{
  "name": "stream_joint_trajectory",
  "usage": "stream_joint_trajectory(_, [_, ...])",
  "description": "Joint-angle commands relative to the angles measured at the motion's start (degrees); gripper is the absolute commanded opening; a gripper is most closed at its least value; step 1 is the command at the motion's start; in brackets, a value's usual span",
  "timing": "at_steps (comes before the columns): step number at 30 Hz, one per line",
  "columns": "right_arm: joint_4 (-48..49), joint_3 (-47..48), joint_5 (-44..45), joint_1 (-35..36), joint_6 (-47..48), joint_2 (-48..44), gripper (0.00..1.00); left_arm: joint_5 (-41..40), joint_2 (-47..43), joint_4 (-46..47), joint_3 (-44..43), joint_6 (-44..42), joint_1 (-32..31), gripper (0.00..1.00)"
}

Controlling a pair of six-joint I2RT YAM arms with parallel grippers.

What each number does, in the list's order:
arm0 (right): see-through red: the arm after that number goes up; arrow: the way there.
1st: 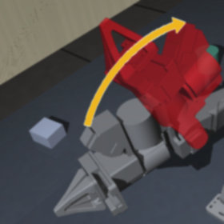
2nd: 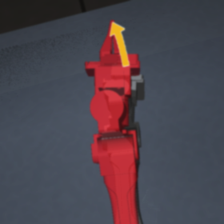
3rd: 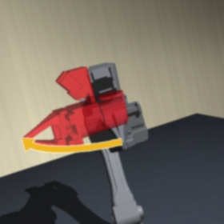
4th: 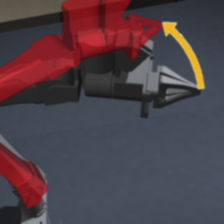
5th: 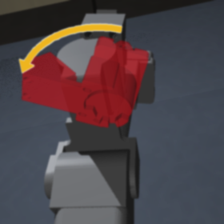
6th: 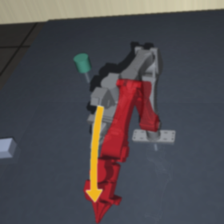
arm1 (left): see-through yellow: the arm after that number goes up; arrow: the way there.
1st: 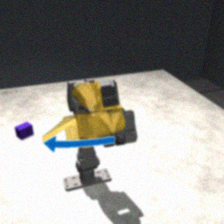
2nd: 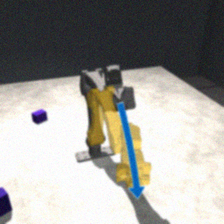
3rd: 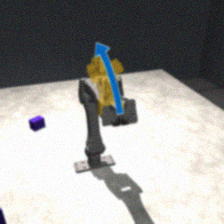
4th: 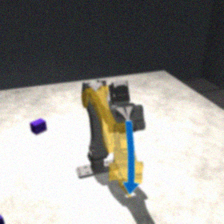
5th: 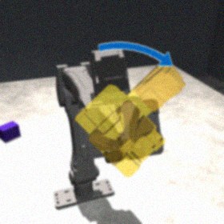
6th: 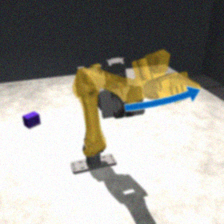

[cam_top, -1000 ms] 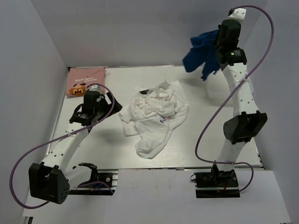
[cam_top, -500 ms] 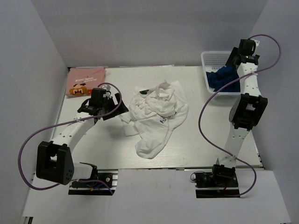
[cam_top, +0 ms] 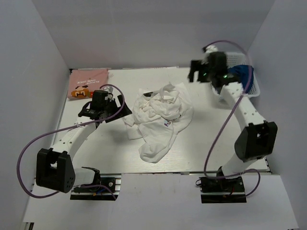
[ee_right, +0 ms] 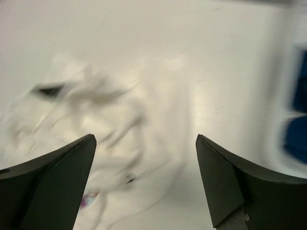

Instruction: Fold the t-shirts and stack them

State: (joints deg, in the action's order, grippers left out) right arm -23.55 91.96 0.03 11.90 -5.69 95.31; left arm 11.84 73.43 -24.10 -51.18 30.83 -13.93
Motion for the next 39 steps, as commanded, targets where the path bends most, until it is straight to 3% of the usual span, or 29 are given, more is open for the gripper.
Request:
stream_joint_trajectory(1, [6.5,-13.5,-3.6,12.7,-2.7,-4.3,0.90,-1.9,-5.1,-2.3,-0.3,0.6,-0.2,1.00])
stream_joint_trajectory(7, [8.3,-29.6,-0.3,28.0,-7.2,-10.1,0.90,-7.9,-11.5,-6.7,2.0,4.5,-0.2,1.00])
stream_joint_trajectory(10, [7.5,-33.3,2.5,32.3,-9.5,-10.3,0.90,-7.9,-12.3,-7.4,2.5,5.0,-0.2,1.00])
stream_joint_trajectory(17, [12.8,-33.7,10.2,39.2,-9.5,2.9,0.89,-6.6,-12.8,-6.8,4.4,5.0,-0.2,1.00])
stream_joint_trajectory(18, [13.6,-33.4,12.9,39.5,-9.3,3.9,0.84,-6.6,-12.8,-6.8,4.4,5.6,-0.2,1.00])
stream_joint_trajectory(19, [12.1,-30.5,15.8,39.9,-9.3,6.8,0.60,-6.6,-12.8,-6.8,4.4,5.6,-0.2,1.00])
stream_joint_trajectory(21, [9.2,-27.5,18.1,40.2,-9.9,8.0,0.22,-6.6,-12.8,-6.8,4.4,5.6,-0.2,1.00])
stream_joint_trajectory(23, [6.2,-23.2,19.5,40.4,-10.5,5.9,0.00,-6.6,-13.4,-6.8,4.4,5.6,-0.2,1.00])
stream_joint_trajectory(27, [2.7,-14.8,24.8,40.4,-10.6,-5.0,0.00,-6.0,-14.6,-5.8,4.4,5.6,-0.2,1.00])
stream_joint_trajectory(32, [5.4,-7.7,25.2,40.2,-7.1,-14.8,0.00,-4.2,-14.6,-4.5,4.4,5.6,-0.2,1.00])
stream_joint_trajectory(34, [7.6,-5.9,26.9,40.0,-6.2,-15.9,0.00,-4.2,-13.9,-3.9,3.8,5.0,-0.2,1.00])
stream_joint_trajectory(39, [12.4,11.0,28.9,39.9,0.5,-15.6,0.00,-3.1,-12.5,-3.1,3.3,5.0,-0.2,1.00])
